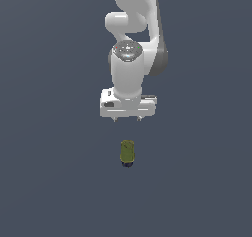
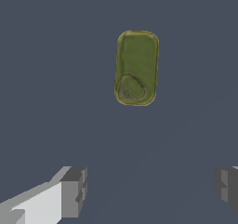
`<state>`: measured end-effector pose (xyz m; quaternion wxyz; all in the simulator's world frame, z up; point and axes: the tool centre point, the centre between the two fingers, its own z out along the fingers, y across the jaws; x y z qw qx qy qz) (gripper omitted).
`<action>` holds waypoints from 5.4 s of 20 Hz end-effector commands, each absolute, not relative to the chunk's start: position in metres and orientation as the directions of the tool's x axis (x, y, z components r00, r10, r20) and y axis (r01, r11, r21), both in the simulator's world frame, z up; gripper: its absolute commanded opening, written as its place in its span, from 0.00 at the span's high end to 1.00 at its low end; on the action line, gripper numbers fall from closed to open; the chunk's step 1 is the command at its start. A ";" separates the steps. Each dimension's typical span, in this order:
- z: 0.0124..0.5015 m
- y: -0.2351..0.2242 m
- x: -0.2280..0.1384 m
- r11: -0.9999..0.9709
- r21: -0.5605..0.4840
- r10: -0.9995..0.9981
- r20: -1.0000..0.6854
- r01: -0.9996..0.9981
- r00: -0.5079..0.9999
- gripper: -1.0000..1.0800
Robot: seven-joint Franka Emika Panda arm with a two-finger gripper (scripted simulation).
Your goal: Pick up the object and move it to a goal position.
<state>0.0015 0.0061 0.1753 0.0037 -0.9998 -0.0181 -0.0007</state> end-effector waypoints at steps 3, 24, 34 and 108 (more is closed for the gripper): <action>0.175 0.008 0.001 -0.999 -0.008 0.037 -0.001 0.037 0.999 0.04; 0.166 0.028 0.002 -0.999 -0.015 0.039 -0.027 0.039 0.999 0.04; 0.147 0.020 0.043 -1.000 -0.010 0.015 -0.017 0.015 1.000 0.04; 0.134 -0.138 0.053 -1.000 0.000 -0.021 0.000 -0.021 1.000 1.00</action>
